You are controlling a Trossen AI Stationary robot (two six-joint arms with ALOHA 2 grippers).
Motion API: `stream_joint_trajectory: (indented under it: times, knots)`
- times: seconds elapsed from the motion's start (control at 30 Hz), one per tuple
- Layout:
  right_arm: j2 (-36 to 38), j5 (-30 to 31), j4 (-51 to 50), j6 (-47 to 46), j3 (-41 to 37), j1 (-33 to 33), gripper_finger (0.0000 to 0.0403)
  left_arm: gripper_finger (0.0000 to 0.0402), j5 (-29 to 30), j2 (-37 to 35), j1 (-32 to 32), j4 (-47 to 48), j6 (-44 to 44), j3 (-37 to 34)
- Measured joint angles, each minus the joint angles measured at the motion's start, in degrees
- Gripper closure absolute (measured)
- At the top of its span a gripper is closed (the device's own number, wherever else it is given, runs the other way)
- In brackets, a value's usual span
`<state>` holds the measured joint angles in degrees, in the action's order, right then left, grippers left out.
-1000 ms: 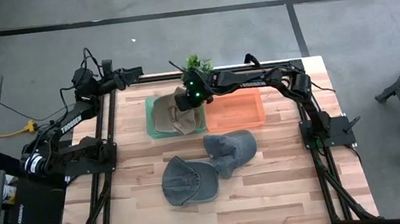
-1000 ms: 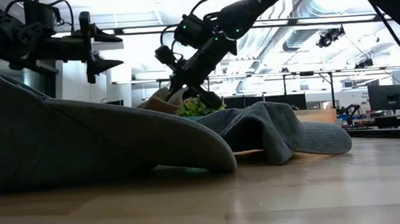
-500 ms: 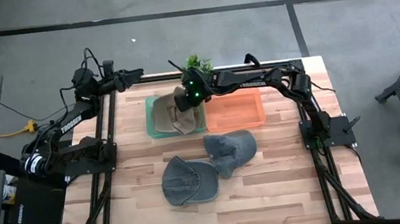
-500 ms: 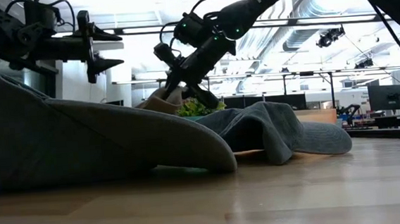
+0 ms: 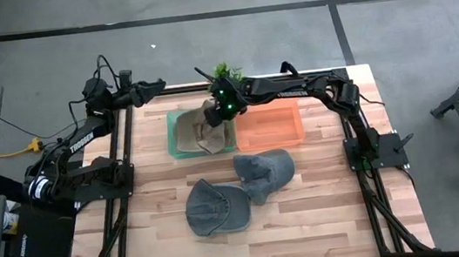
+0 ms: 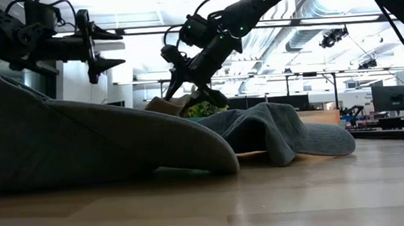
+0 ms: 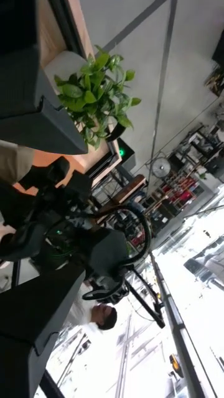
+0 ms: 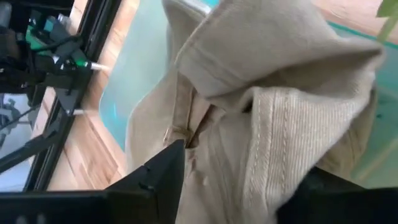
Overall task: Pick & Place hat
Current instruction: Put the brown cap into the light green bin, then put the left blue cap into the orange bin
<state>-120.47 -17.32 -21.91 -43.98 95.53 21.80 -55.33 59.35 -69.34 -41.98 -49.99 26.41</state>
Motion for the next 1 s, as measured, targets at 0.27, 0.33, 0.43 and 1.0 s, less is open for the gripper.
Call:
stream_joint_trajectory:
  times: [0.27,0.33,0.43,1.0]
  knots:
    - [2.90,0.82,-6.20,4.37,0.00,1.19,0.0214,0.0112,-2.30,0.00,0.00,0.00,-0.89,0.00]
    - [3.91,1.65,-8.30,5.76,0.00,1.51,0.0214,0.0112,-3.23,0.00,0.00,-0.12,-1.08,0.00]
    - [5.80,2.26,-10.94,7.88,0.00,1.86,0.0214,0.0112,-4.82,-0.04,0.60,-0.24,-1.27,0.00]
    - [18.72,14.94,-28.63,18.97,0.00,-1.37,0.0255,0.0114,3.14,-0.04,16.91,10.38,11.57,-0.02]
